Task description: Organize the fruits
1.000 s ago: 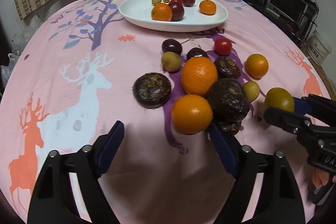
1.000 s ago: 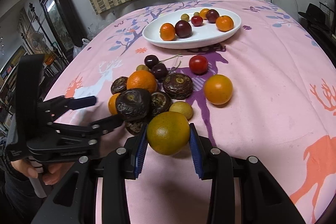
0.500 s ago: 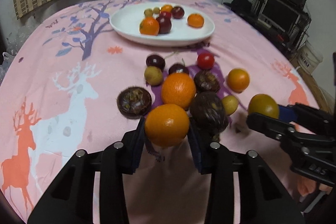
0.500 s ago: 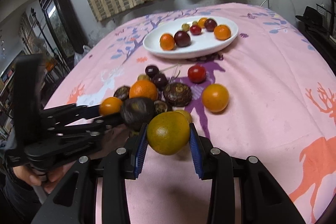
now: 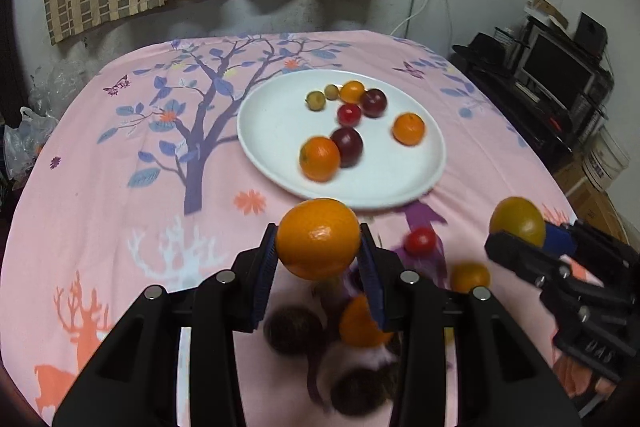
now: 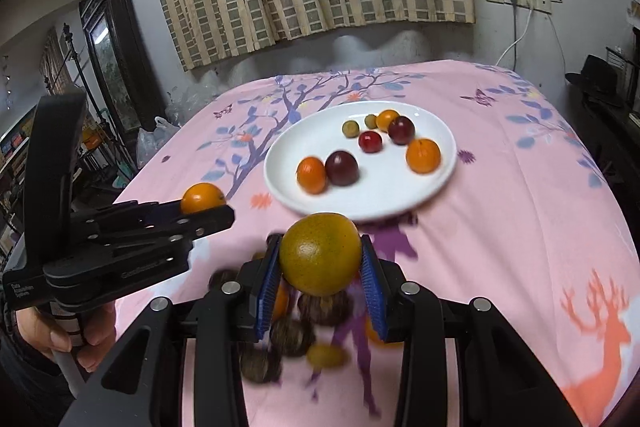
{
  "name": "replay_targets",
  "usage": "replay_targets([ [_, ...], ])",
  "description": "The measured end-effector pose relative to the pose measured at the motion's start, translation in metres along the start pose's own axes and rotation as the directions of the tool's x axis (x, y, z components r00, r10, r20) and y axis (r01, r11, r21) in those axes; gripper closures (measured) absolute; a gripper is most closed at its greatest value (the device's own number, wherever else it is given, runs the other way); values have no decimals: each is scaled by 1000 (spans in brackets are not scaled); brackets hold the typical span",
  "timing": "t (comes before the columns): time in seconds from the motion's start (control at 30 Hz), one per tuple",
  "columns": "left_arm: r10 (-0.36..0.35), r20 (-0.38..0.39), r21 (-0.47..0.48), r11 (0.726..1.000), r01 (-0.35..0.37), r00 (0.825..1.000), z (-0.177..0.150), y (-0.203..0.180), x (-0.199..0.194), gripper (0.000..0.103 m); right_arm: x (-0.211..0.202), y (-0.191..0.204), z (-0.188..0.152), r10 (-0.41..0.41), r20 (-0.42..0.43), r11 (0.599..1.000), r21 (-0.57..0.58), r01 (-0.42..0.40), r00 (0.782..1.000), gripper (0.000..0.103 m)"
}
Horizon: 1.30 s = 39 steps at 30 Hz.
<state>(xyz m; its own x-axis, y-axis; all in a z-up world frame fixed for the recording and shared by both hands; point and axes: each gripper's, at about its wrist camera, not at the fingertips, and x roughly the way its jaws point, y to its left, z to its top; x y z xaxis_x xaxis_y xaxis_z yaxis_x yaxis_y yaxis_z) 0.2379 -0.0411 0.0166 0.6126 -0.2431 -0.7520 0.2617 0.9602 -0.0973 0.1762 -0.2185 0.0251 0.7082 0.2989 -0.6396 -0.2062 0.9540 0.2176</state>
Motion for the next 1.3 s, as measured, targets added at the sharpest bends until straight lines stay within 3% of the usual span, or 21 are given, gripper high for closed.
replay_targets([
  [0.2, 62, -26, -35, 997, -63, 998, 36, 11, 48, 65, 57, -10, 23, -38, -59, 999, -12, 37, 998, 65],
  [0.37, 88, -60, -62, 994, -92, 994, 45, 17, 80, 64, 88, -20, 27, -72, -103, 997, -10, 71, 992, 63],
  [0.4, 97, -63, -76, 992, -102, 993, 46, 17, 84, 59, 93, -22, 27, -71, -114, 997, -2, 72, 991, 63],
  [0.43, 102, -58, -80, 991, -106, 993, 46, 17, 84, 48, 95, -24, 27, -60, -115, 998, 5, 61, 991, 63],
  [0.5, 113, -32, -77, 990, -115, 993, 46, 14, 78, 38, 92, -26, 27, -60, -104, 998, 13, 62, 993, 62],
  [0.7, 109, 5, -40, 993, -108, 994, 35, 6, 49, 37, 69, -32, 18, -46, -75, 998, 39, 49, 996, 62],
  [0.87, 83, 17, -47, 995, -82, 996, 15, 2, 25, 33, 54, -38, 16, -104, -34, 993, 48, 106, 994, 62],
  [0.9, 81, 18, -50, 996, -80, 997, 11, 1, 20, 33, 60, -38, 19, -120, -47, 992, 25, 122, 992, 64],
  [0.93, 83, 17, -55, 995, -82, 996, 6, 1, 16, 33, 71, -37, 22, -132, -99, 991, 2, 133, 986, 79],
  [1.0, 77, 16, -73, 994, -76, 997, -1, 5, 8, 33, 70, -46, 25, -76, -166, 995, 51, 86, 983, 88],
  [1.03, 71, 13, -79, 994, -70, 997, -4, 7, 5, 33, 61, -49, 25, -50, -148, 996, 68, 60, 988, 86],
  [1.1, 55, 16, -75, 996, -54, 998, -10, 8, -2, 33, 39, -50, 23, -111, -123, 994, 0, 112, 986, 59],
  [1.13, 60, 21, -68, 996, -58, 998, -12, 7, -4, 33, 33, -51, 19, -151, -108, 988, -23, 150, 983, 38],
  [1.2, 61, 24, -65, 996, -59, 998, -16, 6, -6, 33, 23, -55, 10, -214, -75, 976, -59, 209, 974, 33],
  [1.3, 36, 15, -74, 997, -35, 999, -21, 4, -9, 33, 38, -66, -6, -242, -155, 970, -66, 234, 958, 33],
])
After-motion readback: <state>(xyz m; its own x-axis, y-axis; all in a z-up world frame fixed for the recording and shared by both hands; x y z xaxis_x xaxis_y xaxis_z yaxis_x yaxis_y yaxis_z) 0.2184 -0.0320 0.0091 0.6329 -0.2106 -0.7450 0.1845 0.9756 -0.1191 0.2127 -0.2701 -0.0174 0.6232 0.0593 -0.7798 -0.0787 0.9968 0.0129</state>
